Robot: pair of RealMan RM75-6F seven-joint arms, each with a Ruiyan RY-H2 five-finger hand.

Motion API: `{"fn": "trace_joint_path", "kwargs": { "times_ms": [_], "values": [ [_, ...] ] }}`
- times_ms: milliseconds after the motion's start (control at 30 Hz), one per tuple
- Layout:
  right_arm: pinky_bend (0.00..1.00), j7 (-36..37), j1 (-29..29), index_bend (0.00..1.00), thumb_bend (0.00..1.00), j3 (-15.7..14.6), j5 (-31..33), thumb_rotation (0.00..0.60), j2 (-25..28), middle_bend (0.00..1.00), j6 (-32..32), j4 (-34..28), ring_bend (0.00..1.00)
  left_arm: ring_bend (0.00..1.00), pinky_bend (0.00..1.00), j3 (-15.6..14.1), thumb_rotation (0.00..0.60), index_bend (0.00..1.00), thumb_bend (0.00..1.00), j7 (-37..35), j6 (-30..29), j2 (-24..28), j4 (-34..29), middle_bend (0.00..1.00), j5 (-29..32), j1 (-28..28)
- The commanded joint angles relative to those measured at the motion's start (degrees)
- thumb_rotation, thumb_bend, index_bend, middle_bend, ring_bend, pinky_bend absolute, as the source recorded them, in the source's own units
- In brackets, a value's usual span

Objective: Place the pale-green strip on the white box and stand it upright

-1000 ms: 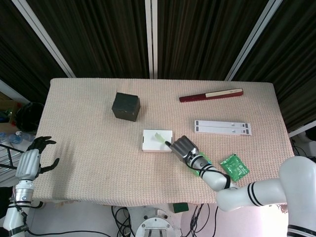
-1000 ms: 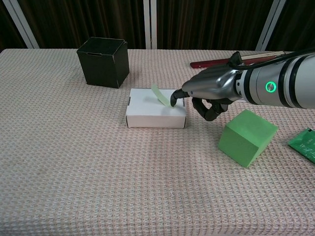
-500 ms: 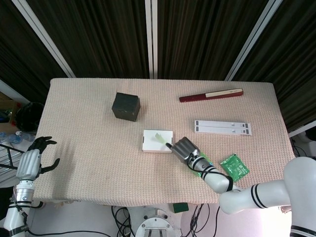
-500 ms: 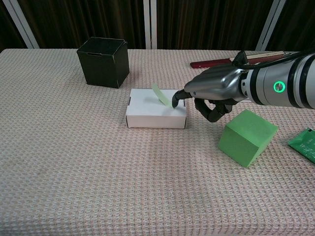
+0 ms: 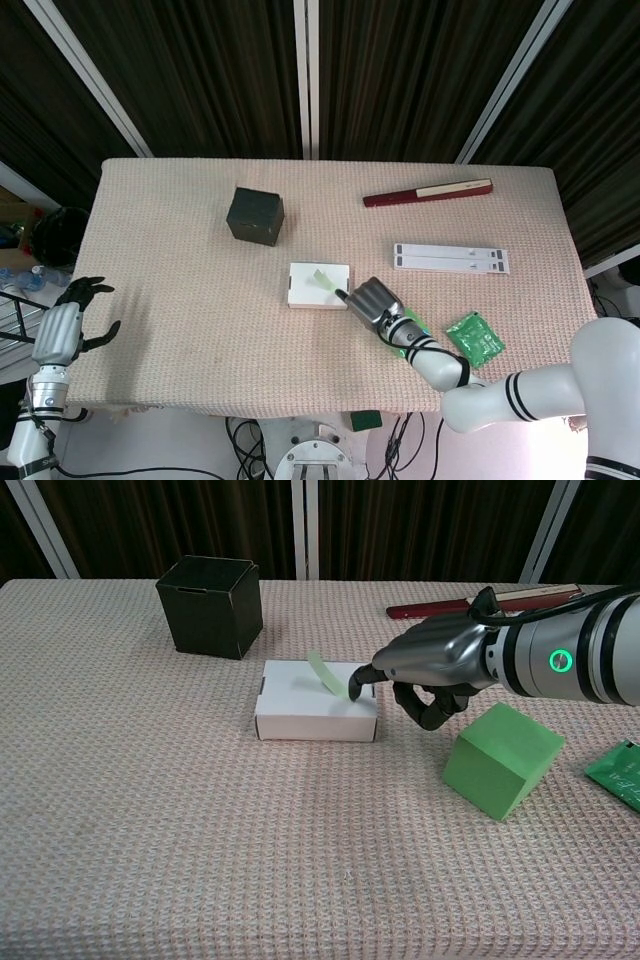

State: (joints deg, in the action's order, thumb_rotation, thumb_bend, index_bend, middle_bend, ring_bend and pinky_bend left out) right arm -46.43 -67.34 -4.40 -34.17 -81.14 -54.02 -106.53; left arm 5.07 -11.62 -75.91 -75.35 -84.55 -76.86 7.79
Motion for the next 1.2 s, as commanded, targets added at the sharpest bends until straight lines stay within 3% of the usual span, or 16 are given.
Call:
{"fn": "trace_joint_path", "kwargs": {
  "times_ms": [33,1200],
  "values": [
    [0.79,0.8,0.4,0.18,1.00,0.4,-0.8,0.600,0.6,1.00,-0.4,-0.3,0.96,0.08,0.20,0.0,0.600,0.30,0.25,0.0,0.0,0.0,0.0,0.16,0.0,0.0],
    [0.79,1.5,1.1,0.19,1.00,0.8,-0.9,0.600,-0.2,1.00,1.0,1.5,0.95,0.08,0.20,0.0,0.600,0.30,0.25,0.2,0.2,0.5,-0.5,0.16,0.1,0.0]
  ]
}}
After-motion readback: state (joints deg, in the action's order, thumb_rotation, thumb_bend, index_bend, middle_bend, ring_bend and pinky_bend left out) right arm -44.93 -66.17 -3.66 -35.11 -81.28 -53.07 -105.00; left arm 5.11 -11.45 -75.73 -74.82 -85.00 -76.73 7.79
